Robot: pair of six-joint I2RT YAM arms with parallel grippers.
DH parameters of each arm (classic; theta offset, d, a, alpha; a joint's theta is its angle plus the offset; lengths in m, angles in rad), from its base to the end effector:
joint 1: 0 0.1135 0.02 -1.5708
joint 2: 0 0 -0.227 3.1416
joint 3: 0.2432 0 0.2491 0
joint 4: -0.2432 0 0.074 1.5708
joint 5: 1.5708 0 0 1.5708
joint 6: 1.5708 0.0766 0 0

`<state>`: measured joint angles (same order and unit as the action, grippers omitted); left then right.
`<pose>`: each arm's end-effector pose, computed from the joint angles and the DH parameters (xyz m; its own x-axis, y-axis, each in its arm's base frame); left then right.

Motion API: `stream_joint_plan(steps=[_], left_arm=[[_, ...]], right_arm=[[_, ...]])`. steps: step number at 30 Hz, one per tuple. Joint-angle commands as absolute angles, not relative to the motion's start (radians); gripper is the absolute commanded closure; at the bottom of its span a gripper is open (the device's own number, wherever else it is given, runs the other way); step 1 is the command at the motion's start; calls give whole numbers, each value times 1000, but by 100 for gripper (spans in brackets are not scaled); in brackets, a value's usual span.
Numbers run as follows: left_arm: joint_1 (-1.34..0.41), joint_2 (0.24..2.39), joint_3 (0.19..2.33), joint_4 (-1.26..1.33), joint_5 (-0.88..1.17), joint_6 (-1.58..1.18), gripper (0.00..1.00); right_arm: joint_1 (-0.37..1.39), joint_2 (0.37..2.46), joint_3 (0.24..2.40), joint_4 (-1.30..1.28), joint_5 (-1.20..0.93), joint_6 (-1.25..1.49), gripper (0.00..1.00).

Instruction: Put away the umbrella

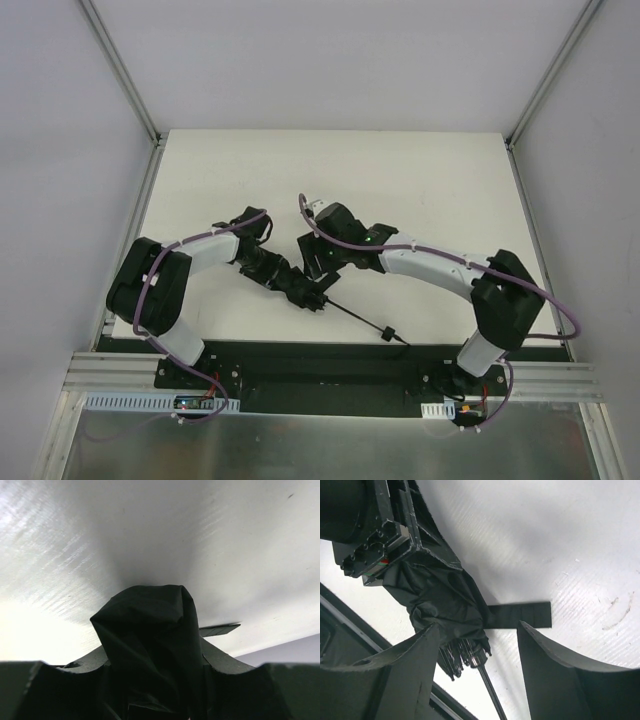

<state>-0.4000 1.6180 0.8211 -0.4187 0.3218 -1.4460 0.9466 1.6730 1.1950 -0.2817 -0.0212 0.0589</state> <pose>0.2610 -0.1366 0.0717 -0.5746 -0.7790 0.2509 -0.7982 0.4657 -0.3820 0.2293 0.3211 0.1777 -0.4501 -0.5242 -0.7229 -0.7951 0.6038 0.0573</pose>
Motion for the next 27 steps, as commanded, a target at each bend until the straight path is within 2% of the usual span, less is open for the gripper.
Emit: stream_joint_plan(steps=[1,6,13,23,27], left_arm=[[-394,1571,842,-471,279,-1448,100],[-379,1557,844,-440,298,-1454,100],[-342,1437,799,-301,319,-1496,100],[-319,1390,845,-288,365,-1584,100],[-292,1342,919,-288,390,-1606,100]], right_arm=[[923,1586,1160,-295,-98,153,35],[920,1572,1114,-245,-170,242,34],[893,1516,1115,-273,-147,235,32],[874,1490,1247,-363,-150,204,32],[697,1358,1252,-433,-222,444,31]])
